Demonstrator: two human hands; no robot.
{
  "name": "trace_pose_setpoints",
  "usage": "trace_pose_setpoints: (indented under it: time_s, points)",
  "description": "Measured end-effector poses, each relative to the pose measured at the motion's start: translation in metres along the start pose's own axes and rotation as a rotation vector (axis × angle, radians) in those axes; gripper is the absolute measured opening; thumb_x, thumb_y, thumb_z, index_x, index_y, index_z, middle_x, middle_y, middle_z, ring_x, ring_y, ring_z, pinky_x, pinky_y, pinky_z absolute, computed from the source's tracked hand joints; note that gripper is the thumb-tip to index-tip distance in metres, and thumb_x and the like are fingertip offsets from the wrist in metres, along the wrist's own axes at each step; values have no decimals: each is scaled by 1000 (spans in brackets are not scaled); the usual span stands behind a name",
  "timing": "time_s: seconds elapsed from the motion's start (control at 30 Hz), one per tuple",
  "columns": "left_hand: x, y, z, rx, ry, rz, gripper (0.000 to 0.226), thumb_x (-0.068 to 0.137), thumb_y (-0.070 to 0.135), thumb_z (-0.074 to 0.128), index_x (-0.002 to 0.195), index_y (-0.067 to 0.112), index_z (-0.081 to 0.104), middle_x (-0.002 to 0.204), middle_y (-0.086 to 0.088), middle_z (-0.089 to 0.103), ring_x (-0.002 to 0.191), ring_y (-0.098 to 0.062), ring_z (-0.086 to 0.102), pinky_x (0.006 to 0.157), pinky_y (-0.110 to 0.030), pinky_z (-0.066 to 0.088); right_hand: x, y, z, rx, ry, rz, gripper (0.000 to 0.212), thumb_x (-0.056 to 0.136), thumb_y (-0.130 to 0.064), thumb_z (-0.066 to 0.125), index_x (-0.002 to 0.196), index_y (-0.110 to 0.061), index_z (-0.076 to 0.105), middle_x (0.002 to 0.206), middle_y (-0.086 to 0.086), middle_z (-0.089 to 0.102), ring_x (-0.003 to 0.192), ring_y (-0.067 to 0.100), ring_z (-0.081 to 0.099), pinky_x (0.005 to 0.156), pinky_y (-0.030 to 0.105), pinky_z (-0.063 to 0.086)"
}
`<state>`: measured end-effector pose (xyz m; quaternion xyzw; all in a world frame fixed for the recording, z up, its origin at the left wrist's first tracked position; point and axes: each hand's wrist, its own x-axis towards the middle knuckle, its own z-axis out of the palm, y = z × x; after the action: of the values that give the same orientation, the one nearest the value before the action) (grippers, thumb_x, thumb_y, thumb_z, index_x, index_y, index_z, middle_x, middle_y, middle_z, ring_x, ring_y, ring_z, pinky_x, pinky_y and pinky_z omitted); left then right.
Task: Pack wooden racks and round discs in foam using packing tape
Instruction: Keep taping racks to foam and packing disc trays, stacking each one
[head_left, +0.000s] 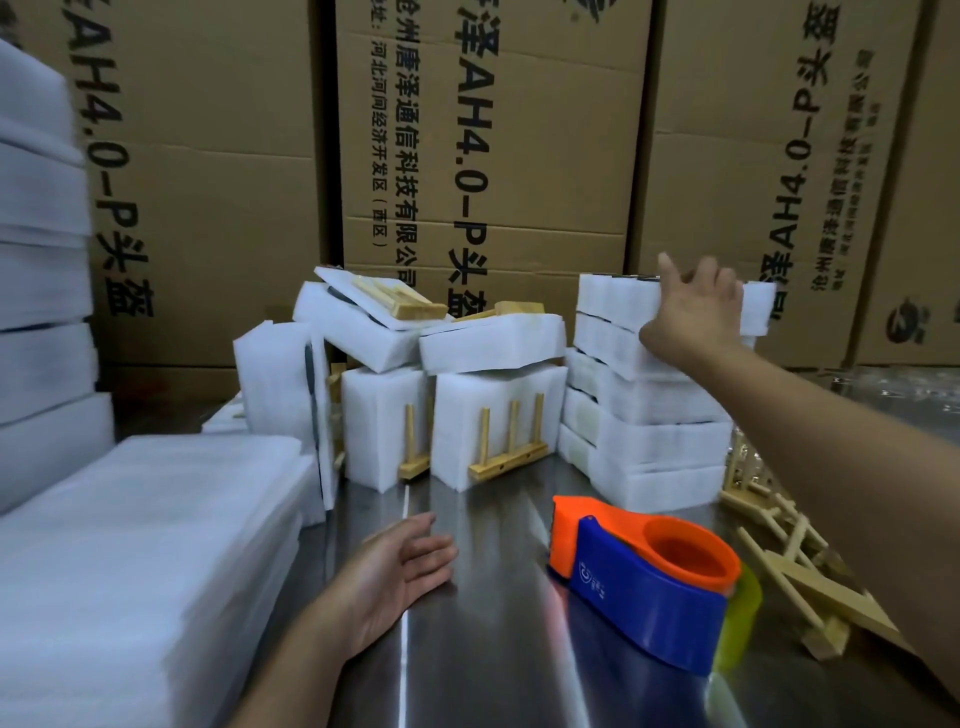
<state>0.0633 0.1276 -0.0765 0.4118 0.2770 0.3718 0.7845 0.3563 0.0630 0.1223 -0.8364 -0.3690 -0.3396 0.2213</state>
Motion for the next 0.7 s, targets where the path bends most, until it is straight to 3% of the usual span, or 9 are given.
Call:
trace_pose_setpoints:
  time_s: [0.1,0.27,0.43,0.53,0.63,0.7]
  points:
    - [1,0,0,5,-1,-4,20,93,11,51,112,5,54,117,-30,58,97,-33,63,78,-38,51,7,5,-2,-7,-60,4,53,76,-13,56,128,-16,44,126,17,30,117,35,29,108,47,24]
    - [1,-1,0,8,-1,-2,18,94,11,50,110,5,55,116,-30,58,95,-33,63,78,-38,50,6,4,9,75,-156,79,66,78,-10,53,138,-20,27,149,18,15,140,40,2,113,58,-2]
    - [0,1,0,-11,5,-21,23,94,11,49,115,3,54,115,-30,58,95,-33,63,78,-39,50,-1,10,13,51,54,-39,54,70,-11,64,120,-7,43,146,15,21,131,36,25,115,55,-1]
    - [2,2,-2,-11,1,-40,24,93,11,50,116,3,55,118,-30,58,98,-33,63,79,-39,51,-12,5,6,118,211,-144,43,69,-8,62,110,-3,50,141,14,26,130,35,26,116,53,-6]
    - [1,3,-2,-11,19,-50,27,93,11,51,118,3,54,117,-30,59,98,-33,64,77,-39,51,-33,-10,-8,236,255,-271,36,72,-8,56,107,-1,53,135,17,35,127,36,31,116,54,-6]
    - [1,2,-3,-24,15,-54,27,94,12,49,119,3,54,115,-29,60,99,-33,64,77,-39,51,-55,-21,-21,300,258,-342,39,70,-14,54,107,-1,54,117,15,49,116,36,41,116,52,-3]
